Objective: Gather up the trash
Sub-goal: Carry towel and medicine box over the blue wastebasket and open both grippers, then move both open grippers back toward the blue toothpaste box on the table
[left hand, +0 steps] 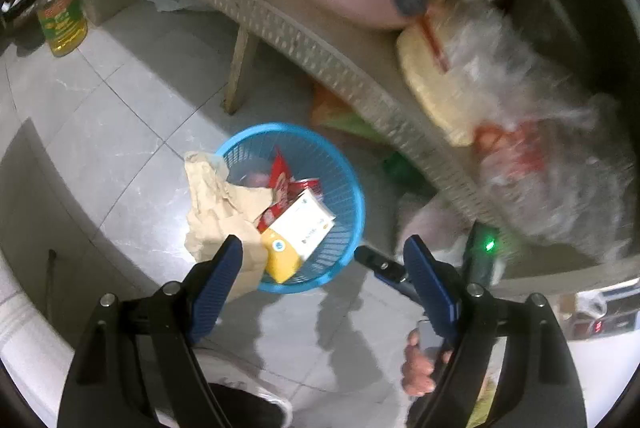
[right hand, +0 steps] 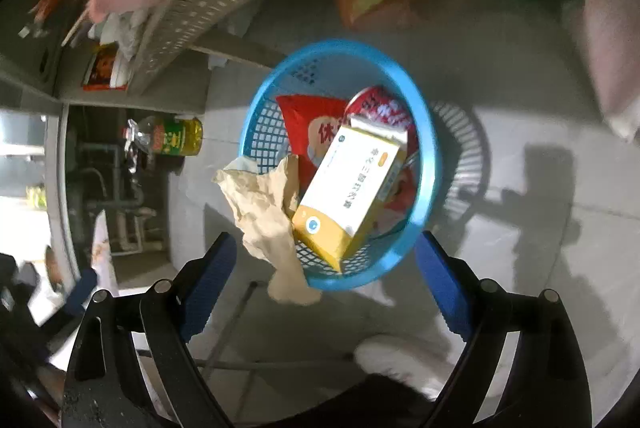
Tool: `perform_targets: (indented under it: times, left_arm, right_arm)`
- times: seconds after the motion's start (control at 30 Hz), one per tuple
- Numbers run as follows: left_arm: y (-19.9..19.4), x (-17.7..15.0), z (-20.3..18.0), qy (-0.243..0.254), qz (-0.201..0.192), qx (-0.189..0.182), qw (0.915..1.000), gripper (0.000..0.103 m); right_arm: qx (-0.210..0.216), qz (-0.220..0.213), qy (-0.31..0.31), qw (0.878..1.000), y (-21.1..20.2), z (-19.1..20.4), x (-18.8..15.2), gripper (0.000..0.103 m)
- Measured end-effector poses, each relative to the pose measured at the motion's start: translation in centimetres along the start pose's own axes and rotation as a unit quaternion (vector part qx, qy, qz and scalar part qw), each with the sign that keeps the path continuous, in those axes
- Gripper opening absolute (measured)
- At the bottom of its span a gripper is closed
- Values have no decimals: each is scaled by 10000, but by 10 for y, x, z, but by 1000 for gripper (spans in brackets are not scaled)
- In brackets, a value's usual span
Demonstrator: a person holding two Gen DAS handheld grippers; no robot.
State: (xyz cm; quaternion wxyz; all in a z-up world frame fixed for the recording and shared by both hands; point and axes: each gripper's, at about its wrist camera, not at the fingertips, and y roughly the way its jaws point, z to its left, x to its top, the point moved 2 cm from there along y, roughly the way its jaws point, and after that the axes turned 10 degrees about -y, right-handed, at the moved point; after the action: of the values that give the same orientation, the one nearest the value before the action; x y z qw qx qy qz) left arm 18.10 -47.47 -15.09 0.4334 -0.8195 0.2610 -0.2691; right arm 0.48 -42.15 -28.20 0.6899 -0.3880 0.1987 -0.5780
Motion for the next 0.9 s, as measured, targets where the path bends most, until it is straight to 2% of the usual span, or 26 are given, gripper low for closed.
perform_targets:
  times: [0.13, 0.2, 0.33, 0.43, 0.53, 0.6, 0.73, 0.8, 0.83, 0.9]
  left_arm:
    - [-63, -11, 1, -12, -403, -335, 9986, 80]
    - [-98, -21, 6, 24, -620, -363, 9974, 80]
    - [-170, -59, 30, -5, -1024, -146, 9946, 81]
    - [-224, -103, 58, -131, -1427, 15, 9897, 84]
    - [-266, -154, 95, -451, -1820, 239, 9820, 84]
    - [-288, -186, 121, -768, -2034, 477, 9749, 84]
    - [-322, -249, 166, -1541, -2477, 1177, 9492, 85]
    - [-336, -276, 184, -1861, -2655, 1355, 9362, 85]
    - [-340, -284, 190, -1960, -2688, 1418, 9323, 85]
    - [-350, -301, 205, -2164, -2774, 1592, 9224, 85]
  right_arm:
    - [-204, -97, -930, 9954, -11, 33, -1, 84]
    - [-212, -18, -1385, 9901, -3, 53, -3, 83]
    - [-259, 379, -2306, 9720, 34, 102, -4, 83]
    - [-434, 781, -2745, 9574, 75, 123, -6, 80]
    - [-749, 1193, -3059, 9416, 120, 133, -8, 71]
    - [-990, 1409, -3132, 9339, 145, 132, -8, 62]
    - [-1390, 1715, -3283, 9184, 182, 123, -12, 48]
    - [-1411, 1819, -3269, 9166, 190, 119, -15, 42]
    - [-1385, 1844, -3262, 9167, 192, 117, -17, 40]
    - [-1330, 1863, -3296, 9159, 193, 117, -20, 29]
